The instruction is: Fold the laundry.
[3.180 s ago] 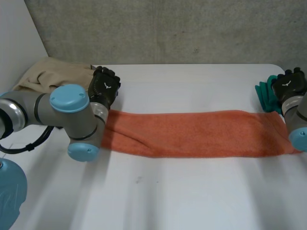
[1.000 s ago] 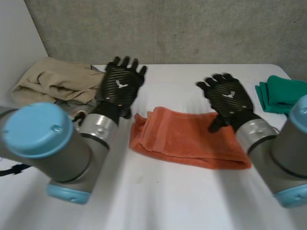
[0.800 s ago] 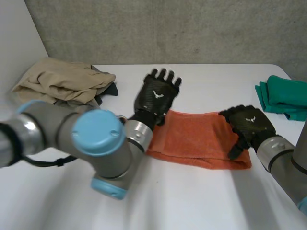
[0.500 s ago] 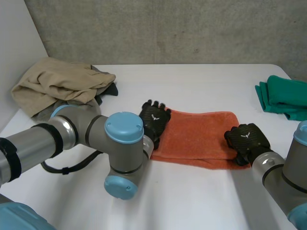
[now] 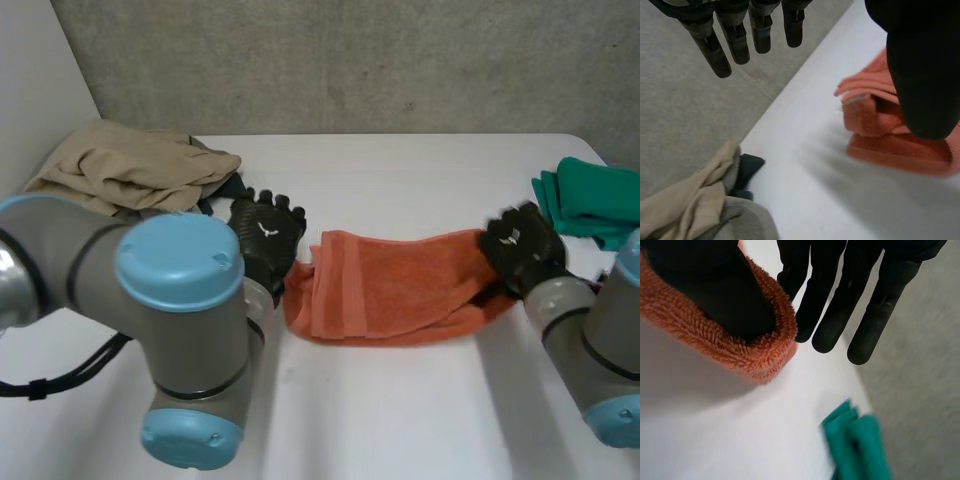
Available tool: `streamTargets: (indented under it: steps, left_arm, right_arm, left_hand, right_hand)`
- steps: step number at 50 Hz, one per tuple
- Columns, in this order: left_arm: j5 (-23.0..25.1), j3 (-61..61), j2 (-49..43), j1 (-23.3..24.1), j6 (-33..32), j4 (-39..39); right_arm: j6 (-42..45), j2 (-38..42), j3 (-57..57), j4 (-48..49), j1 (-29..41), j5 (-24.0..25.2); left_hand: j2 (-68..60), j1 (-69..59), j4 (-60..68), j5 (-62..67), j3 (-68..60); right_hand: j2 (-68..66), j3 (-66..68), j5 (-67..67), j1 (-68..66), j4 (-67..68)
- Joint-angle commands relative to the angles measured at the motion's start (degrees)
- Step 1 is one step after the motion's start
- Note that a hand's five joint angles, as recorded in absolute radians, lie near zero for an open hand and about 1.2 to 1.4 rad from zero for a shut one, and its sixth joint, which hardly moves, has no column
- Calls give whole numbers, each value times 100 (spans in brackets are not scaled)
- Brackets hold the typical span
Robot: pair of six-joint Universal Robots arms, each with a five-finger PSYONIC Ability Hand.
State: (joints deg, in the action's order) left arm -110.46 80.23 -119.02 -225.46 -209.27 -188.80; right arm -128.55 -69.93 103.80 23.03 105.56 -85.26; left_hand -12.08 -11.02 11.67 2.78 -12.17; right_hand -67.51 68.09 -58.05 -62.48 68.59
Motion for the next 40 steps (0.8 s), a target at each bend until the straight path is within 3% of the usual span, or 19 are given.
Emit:
streamTargets:
  steps: [1, 6, 9, 10, 13, 16, 20, 21, 25, 28, 34, 40]
  left_arm:
    - [42, 484, 879, -472, 17, -69]
    - [68, 739, 1170, -762, 53, -183]
    - [68, 880, 1197, -859, 61, -306]
    - [77, 898, 1188, -868, 61, -342]
    - [77, 924, 1179, -885, 53, -500]
    - [86, 846, 1135, -885, 44, -684]
    - [208, 635, 1074, -850, 53, -1018]
    - [287, 582, 1047, -824, 53, -1080]
    - [796, 327, 802, -684, 166, -1344]
    - [1297, 11, 538, -482, 456, -1353]
    - [2010, -735, -304, -262, 1097, -863]
    - [1914, -1474, -1202, -209, 1186, 219]
  right_arm:
    - [190, 15, -351, 1203, 1650, 878]
    - [348, 952, -500, 1381, 2380, 1932]
    - [419, 1350, -658, 1144, 2556, 1978]
    - [445, 1490, -772, 925, 2644, 1978]
    - [340, 1431, -861, 625, 2654, 1952]
    - [95, 1255, -896, 598, 2636, 1768]
    - [-1090, 535, -896, 580, 2259, 1040]
    - [-1789, 281, -879, 537, 2067, 786]
    - [-3407, -142, -835, 371, 1758, 415]
    - [-4052, -283, -957, -269, 1486, 352]
    - [-4257, -126, -1493, -1440, 931, 98]
    - [-4274, 769, -2283, -2213, 931, 97]
  left_hand:
    - [136, 30, -95, -206, 145]
    - [153, 47, -112, -223, 162]
    - [169, 64, -129, -240, 179]
    - [169, 64, -129, -240, 179]
    - [186, 81, -146, -257, 196]
    - [186, 81, -146, -257, 196]
    - [208, 102, -167, -278, 217]
    - [208, 102, -167, -278, 217]
    - [208, 102, -167, -278, 217]
    - [208, 102, -167, -278, 217]
    - [208, 102, -167, -278, 217]
    - [136, 31, -96, -207, 146]
  right_hand:
    - [-1249, 1191, -1195, -1752, 1141]
    - [-1249, 1191, -1195, -1752, 1141]
    - [-1249, 1191, -1195, -1752, 1141]
    - [1176, -1234, 1230, 673, -1284]
    - [4721, -4779, 4775, 4218, -4829]
    - [5751, -5809, 5805, 5248, -5859]
    - [5751, -5809, 5805, 5248, -5859]
    - [5751, -5809, 5805, 5248, -5859]
    - [5751, -5809, 5805, 5248, -5859]
    - [5751, -5809, 5805, 5248, -5859]
    - [5751, -5809, 5805, 5248, -5859]
    - [5751, -5809, 5805, 5248, -5859]
